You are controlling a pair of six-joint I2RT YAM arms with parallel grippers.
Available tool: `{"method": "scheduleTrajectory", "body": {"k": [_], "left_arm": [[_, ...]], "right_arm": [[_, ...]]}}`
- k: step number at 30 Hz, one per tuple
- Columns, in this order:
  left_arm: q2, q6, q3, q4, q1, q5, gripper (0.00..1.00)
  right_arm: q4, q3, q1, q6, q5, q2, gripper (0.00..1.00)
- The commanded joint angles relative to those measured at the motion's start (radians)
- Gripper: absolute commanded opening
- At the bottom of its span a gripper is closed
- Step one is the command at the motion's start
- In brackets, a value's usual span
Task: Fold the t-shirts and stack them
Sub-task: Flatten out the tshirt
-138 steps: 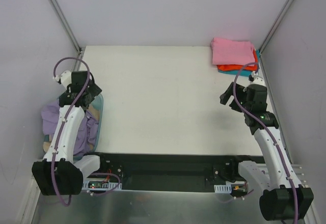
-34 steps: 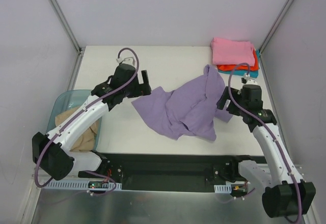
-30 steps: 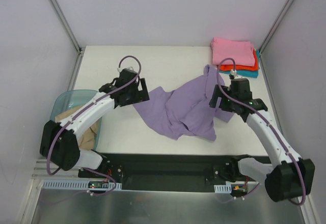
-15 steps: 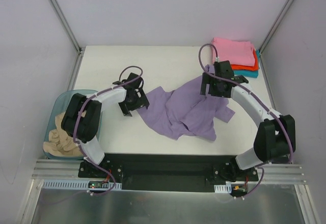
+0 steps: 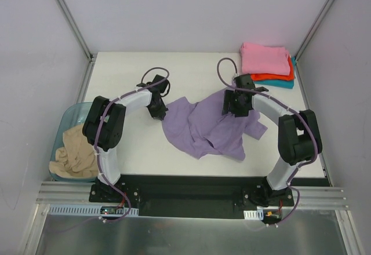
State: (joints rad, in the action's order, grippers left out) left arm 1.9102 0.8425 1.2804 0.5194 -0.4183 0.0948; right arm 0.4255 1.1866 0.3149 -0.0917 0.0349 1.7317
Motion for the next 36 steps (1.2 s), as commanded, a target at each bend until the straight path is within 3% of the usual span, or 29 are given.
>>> {"method": "scheduleTrajectory", "body": {"k": [1,5,7,10,13,18,22,26,30,36], "left_arm": [[0.006,-0.062,0.030,-0.048,0.001,0.181,0.00],[-0.054,-0.107,0.026,-0.050,0.007,0.273,0.00],[-0.077,-0.137,0.033,-0.050,0.009,0.318,0.00],[-0.102,-0.193,0.050,-0.051,0.012,0.348,0.00],[-0.138,-0.213,0.050,-0.053,0.015,0.339,0.00],[-0.201,-0.230,0.010,-0.074,0.015,0.290,0.00],[-0.273,-0.235,-0.041,-0.099,0.015,0.244,0.00],[-0.324,-0.233,-0.099,-0.120,0.015,0.207,0.00],[-0.376,-0.220,-0.153,-0.154,0.015,0.178,0.00],[-0.421,-0.187,-0.204,-0.168,0.015,0.169,0.00]], "right_arm": [[-0.053,-0.111,0.041,-0.019,0.129,-0.024,0.63],[-0.021,-0.246,0.140,-0.028,0.172,-0.109,0.62],[0.030,-0.291,0.254,-0.019,0.207,-0.178,0.62],[0.102,-0.268,0.436,0.012,0.243,-0.263,0.62],[0.118,-0.208,0.500,0.040,0.215,-0.366,0.68],[0.185,-0.101,0.301,0.069,0.051,-0.425,0.90],[0.318,-0.032,0.120,0.037,-0.061,-0.359,0.91],[0.346,-0.074,-0.057,0.040,-0.122,-0.311,0.90],[0.267,-0.100,-0.143,0.012,-0.164,-0.223,0.88],[0.205,-0.068,-0.158,-0.046,-0.178,-0.072,0.81]]}}
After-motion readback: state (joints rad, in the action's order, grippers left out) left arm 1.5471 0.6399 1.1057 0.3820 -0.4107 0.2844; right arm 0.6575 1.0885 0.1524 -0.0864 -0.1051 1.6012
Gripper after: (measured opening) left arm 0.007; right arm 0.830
